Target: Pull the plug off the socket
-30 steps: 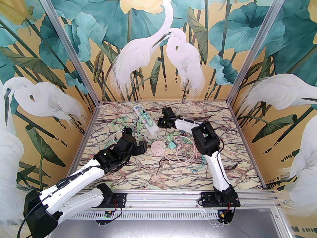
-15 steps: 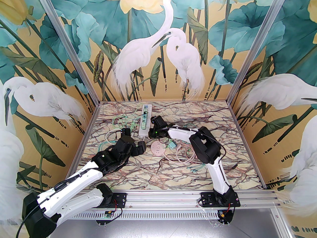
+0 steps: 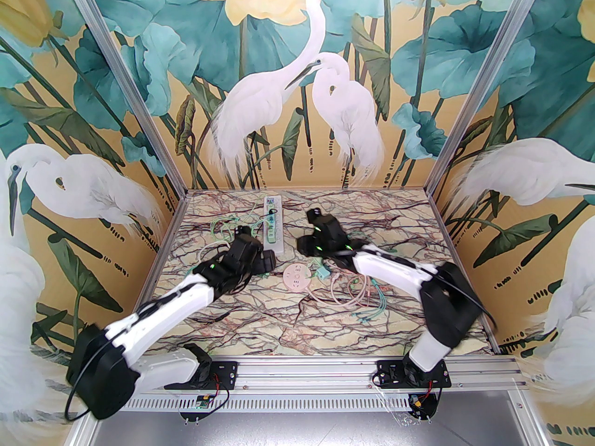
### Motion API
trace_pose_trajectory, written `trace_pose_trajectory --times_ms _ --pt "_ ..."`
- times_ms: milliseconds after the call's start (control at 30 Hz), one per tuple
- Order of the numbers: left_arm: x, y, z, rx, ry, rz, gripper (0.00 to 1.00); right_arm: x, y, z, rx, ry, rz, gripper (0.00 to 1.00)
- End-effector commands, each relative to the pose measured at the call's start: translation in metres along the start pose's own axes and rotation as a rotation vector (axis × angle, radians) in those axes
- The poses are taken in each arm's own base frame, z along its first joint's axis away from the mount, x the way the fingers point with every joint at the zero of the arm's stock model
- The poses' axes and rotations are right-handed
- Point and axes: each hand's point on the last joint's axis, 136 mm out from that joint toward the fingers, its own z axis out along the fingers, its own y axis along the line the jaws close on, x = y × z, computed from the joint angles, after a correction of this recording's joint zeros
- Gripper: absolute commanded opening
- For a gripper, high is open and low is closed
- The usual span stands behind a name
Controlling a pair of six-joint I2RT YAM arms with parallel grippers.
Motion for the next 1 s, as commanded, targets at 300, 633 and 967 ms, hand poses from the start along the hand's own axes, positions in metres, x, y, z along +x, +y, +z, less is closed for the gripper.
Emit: trace_pose_trajectory --times_ms 300,633,967 --pt "-0.028 -0.03 0.05 -0.01 0.034 0.037 0.85 0.005 -0.059 -0.05 0.113 -0.269 -0.003 0.84" --pt "-0.036 -0.033 0.071 -0.02 0.049 0.042 0.74 0.001 -0.061 -0.054 0.119 -0.282 0.017 0.99" --pt "-0.048 -0.03 0.086 -0.006 0.075 0.069 0.66 0.002 -0.066 -0.055 0.142 -0.286 0.023 0.99"
